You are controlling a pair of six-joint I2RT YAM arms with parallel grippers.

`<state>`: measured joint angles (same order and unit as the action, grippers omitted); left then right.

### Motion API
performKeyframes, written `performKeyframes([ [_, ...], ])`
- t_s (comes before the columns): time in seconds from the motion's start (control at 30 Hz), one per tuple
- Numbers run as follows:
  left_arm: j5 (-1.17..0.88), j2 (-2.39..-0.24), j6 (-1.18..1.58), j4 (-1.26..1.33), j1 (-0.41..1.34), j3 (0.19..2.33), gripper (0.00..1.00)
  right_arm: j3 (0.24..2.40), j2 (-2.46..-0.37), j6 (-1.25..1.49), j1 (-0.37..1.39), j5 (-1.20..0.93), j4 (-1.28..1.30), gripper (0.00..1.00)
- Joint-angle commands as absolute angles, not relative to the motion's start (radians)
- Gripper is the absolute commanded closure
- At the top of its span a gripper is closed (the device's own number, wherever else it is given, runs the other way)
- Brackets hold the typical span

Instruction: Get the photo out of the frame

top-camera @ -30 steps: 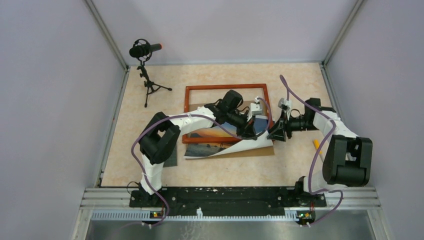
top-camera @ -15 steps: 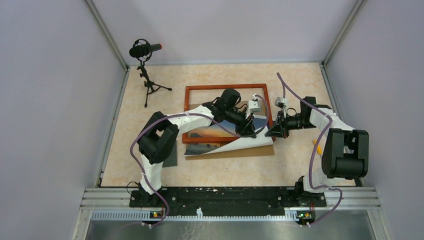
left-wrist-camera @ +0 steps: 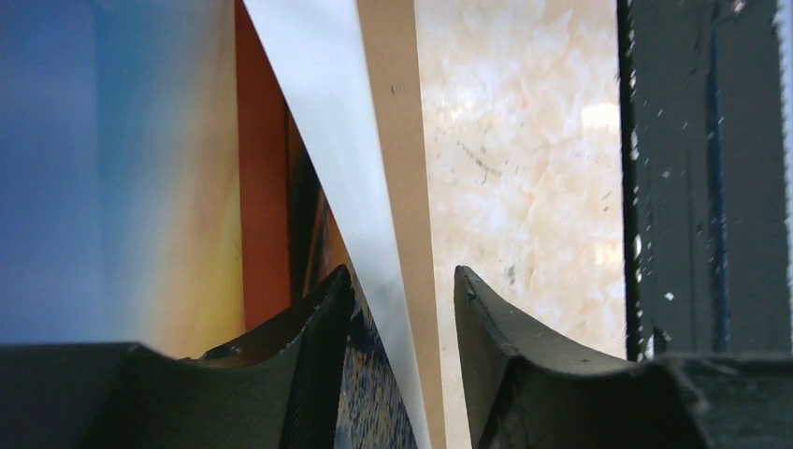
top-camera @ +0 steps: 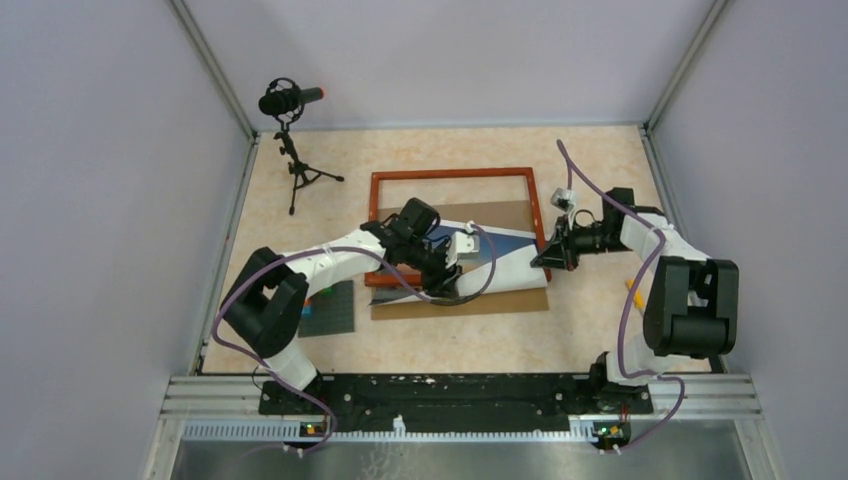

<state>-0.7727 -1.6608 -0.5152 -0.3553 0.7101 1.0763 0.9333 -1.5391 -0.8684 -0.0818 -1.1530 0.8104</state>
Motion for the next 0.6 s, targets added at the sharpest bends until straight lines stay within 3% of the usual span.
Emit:
performKeyframes([
  [0.0,-0.706,-1.625,-0.635,-0.379,0.704,1.047,0.52,0.983,-1.549,-0.89,-0.096,-1.182,0.805,1.0],
  [0.13,-0.709,-1.608,-0.622,-0.385,0.704,1.057,0.63,0.989,-1.553,-0.906,-0.101,-1.181,0.825,1.0],
  [0.27,-0.712,-1.59,-0.619,-0.443,0.706,1.095,0.91,1.003,-1.551,-0.933,-0.108,-1.177,0.856,1.0],
  [0.33,-0.707,-1.583,-0.623,-0.494,0.716,1.125,1.0,1.017,-1.55,-0.951,-0.11,-1.177,0.883,1.0],
  [0.57,-0.723,-1.534,-0.633,-0.745,0.747,1.282,1.0,1.054,-1.491,-0.933,-0.115,-1.174,0.937,0.73],
])
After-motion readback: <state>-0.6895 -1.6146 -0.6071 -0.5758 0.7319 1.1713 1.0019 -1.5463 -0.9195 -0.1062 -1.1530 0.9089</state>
